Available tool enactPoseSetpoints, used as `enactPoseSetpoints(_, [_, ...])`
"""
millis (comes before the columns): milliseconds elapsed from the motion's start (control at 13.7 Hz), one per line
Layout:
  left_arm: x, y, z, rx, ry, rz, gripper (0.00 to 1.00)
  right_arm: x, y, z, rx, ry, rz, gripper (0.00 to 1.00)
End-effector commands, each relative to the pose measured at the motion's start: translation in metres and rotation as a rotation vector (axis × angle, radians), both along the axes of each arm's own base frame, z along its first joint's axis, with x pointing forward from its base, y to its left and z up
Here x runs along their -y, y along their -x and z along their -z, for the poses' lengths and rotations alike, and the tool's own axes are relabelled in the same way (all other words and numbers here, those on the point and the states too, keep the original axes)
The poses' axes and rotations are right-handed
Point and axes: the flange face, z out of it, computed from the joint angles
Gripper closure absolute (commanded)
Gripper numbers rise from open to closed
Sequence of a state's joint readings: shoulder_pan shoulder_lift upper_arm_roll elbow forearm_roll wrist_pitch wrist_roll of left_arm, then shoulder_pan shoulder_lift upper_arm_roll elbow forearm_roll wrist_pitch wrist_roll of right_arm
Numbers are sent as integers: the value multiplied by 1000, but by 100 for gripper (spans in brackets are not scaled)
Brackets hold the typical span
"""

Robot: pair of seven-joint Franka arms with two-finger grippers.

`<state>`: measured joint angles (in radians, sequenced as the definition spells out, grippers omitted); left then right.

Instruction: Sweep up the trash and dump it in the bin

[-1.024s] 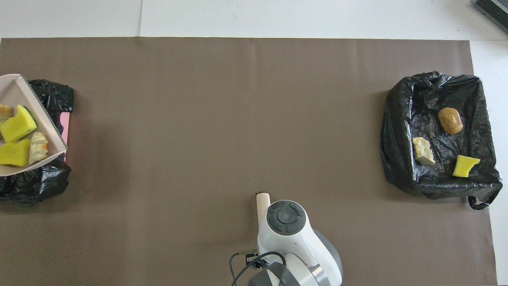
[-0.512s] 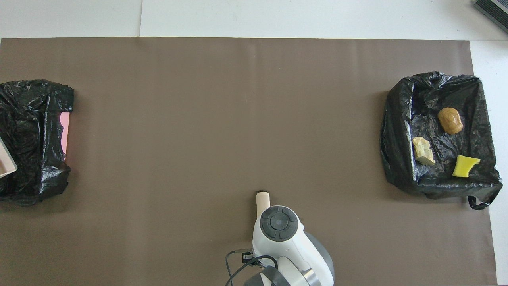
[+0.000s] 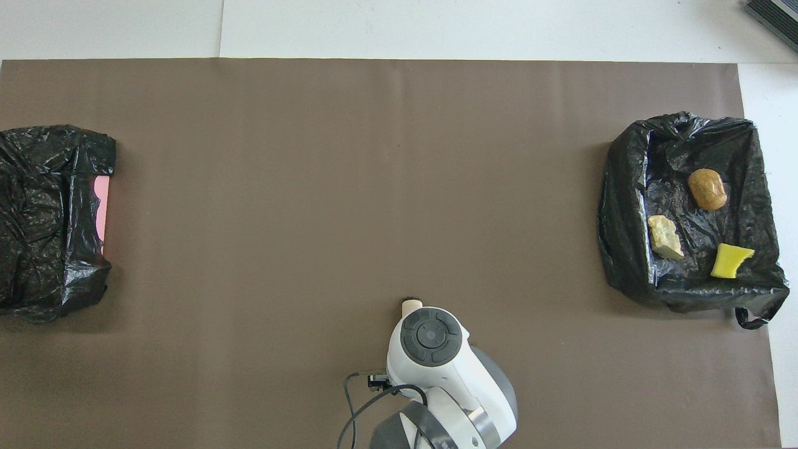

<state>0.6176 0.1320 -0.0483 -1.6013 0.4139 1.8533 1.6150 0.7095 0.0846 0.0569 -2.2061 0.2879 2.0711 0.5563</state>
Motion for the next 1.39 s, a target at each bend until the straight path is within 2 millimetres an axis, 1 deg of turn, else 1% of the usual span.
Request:
enactPoseSetpoints(0, [16,-18,-9,-14,-101,17,100,15,-58,-27,104,-4,17,0])
enactPoseSetpoints(73, [21,-22,-9,-34,-137,38,100,29,-80,-46,147,-15,42,0])
enactPoseSetpoints(146, [22,-23,-12,-47,-185,33,100,48,-105,-68,200,-20,71,0])
enactPoseSetpoints(219, [26,-25,-13,-49,-206,29,100,64,-124,-88,244,-20,95,0])
enactPoseSetpoints(293, [25,-24,-13,-50,-212,22,100,76,-138,-101,278,-14,111,0])
enactPoseSetpoints(439, [37,-32,-18,-72,-290,43,100,103,-159,-125,361,34,110,0])
enactPoseSetpoints(512, [36,-32,-18,-74,-303,37,100,117,-166,-136,397,57,113,0])
enactPoseSetpoints(585, [35,-31,-20,-82,-321,38,100,139,-176,-145,417,67,147,0])
enactPoseSetpoints(658, [35,-32,-22,-86,-341,45,100,166,-188,-158,434,70,191,0])
enactPoseSetpoints(731, [33,-32,-24,-90,-357,47,100,188,-194,-173,448,71,197,0])
enactPoseSetpoints(804, [33,-33,-25,-103,-377,57,100,199,-195,-188,452,69,167,0])
enactPoseSetpoints(951, [33,-32,-27,-104,-374,51,100,229,-194,-224,450,81,150,0])
enactPoseSetpoints(1170, [35,-27,-39,-113,-366,23,100,256,-183,-263,441,98,183,0])
enactPoseSetpoints(1316, [46,-29,-51,-91,-328,10,100,268,-180,-287,427,105,187,0])
